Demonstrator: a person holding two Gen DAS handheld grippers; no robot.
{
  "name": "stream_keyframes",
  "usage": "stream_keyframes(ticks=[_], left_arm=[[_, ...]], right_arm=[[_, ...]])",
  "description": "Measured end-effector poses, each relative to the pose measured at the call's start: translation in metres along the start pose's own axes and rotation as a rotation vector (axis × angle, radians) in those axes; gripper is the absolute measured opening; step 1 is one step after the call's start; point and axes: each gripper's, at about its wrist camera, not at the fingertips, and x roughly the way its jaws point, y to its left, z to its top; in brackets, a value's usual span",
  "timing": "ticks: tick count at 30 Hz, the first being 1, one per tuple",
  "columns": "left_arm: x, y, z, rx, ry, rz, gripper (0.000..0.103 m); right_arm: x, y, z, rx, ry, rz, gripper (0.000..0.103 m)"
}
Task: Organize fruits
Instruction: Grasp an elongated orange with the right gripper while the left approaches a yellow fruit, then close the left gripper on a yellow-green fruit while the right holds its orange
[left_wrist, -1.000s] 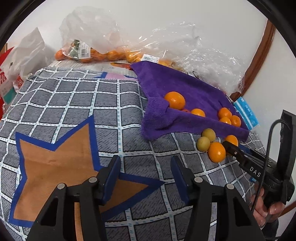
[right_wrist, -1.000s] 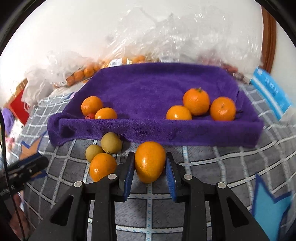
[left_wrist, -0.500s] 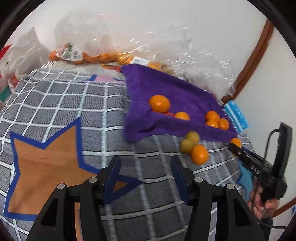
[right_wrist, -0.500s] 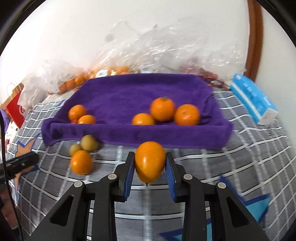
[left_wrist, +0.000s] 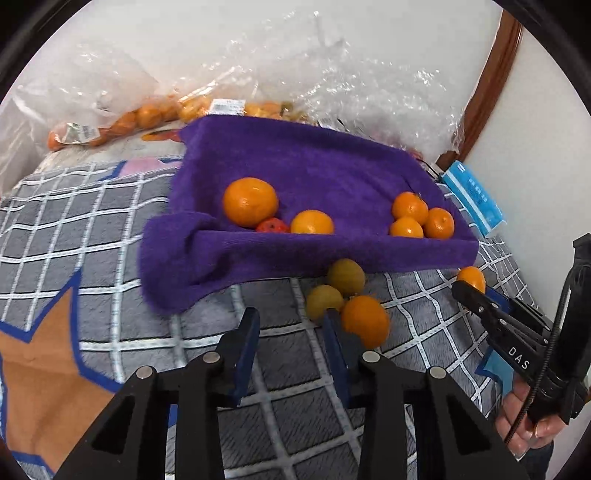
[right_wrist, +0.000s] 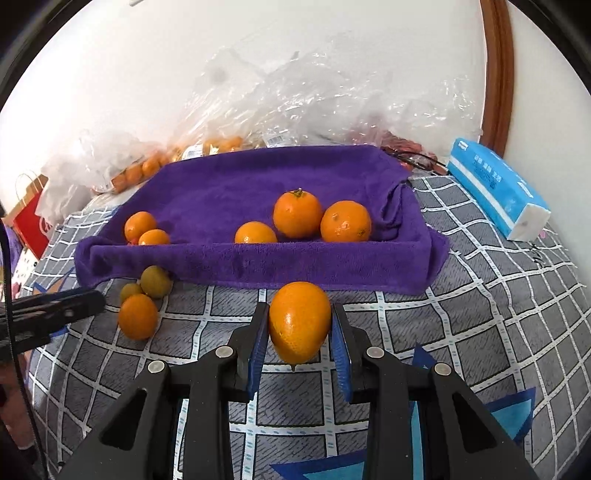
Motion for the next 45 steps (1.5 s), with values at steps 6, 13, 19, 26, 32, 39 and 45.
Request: stream_keyframes(ticks=[6, 13, 19, 26, 32, 39, 45], left_arm=[[0.012, -0.016, -0.004, 0.048, -0.005, 0.02, 0.031], [0.022, -0.032, 0.003, 0.086, 0.013, 0.023, 0.031], [0.022, -0.037, -0.002, 0.118, -0.022, 0.037, 0.023], [0.01, -0.026, -0.005, 0.061, -0.077, -0.035, 0.023], [0.004, -0.027, -0.005, 0.065, -0.11, -0.05, 0.023], [-0.001, -0.031, -0.006, 0.08, -0.146, -0.043, 0.023], [-0.006, -0.033, -0.006, 0.089, -0.173, -0.043, 0.023]], right_arm=[[0.001, -0.008, -0.001, 0.049, 0.016, 0.014, 0.033], [0.0, -0.004, -0.002, 0.033, 0.011, 0.005, 0.033], [0.001, -0.006, -0.002, 0.042, 0.019, 0.009, 0.033], [-0.002, -0.004, -0.002, 0.033, 0.001, 0.017, 0.033], [-0.009, -0.001, -0.002, 0.021, -0.036, 0.045, 0.033], [-0.016, 0.006, -0.001, -0.006, -0.065, 0.048, 0.033], [-0.02, 0.012, -0.002, -0.032, -0.09, 0.062, 0.033]])
